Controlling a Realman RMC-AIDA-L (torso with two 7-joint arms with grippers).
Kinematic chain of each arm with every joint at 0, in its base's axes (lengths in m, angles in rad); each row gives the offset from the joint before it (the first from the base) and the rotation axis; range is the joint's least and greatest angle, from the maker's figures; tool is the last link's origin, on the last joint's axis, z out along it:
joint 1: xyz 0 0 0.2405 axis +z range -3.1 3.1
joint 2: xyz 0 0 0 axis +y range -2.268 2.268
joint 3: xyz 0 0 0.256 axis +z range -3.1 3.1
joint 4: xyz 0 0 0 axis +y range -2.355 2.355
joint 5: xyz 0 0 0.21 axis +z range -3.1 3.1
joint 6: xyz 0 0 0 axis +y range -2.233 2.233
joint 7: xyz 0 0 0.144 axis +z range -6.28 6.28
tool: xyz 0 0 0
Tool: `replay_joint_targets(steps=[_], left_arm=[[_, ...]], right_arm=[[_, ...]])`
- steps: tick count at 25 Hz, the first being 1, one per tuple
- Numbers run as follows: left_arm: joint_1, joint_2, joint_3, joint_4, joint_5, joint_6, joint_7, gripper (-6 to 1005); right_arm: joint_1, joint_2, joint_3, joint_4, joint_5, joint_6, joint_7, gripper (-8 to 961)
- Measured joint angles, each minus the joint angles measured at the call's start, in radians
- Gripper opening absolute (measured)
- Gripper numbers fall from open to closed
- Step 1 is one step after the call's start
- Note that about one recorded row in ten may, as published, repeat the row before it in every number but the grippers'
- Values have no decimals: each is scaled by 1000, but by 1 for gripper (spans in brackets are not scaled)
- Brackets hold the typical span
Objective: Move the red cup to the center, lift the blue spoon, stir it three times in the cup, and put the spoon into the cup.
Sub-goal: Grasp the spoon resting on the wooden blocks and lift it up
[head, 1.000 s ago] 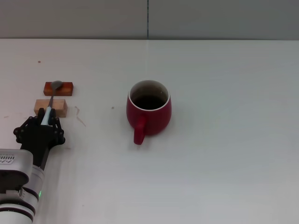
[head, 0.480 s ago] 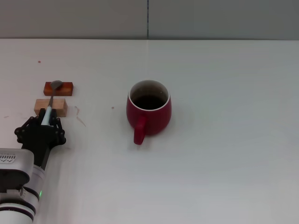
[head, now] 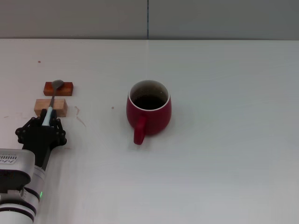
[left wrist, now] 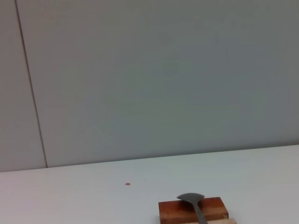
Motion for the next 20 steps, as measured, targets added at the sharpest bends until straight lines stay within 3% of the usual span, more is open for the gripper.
replay_joint_targets(steps=[14, 20], left_arm=[[3, 5, -24, -29, 54, 51, -20, 170], [10, 10, -61, -29, 147, 74, -167, 170]], right_arm=[[2, -2, 0, -1, 0, 0, 0, 542], [-3, -1, 0, -1, 0, 0, 0, 542]])
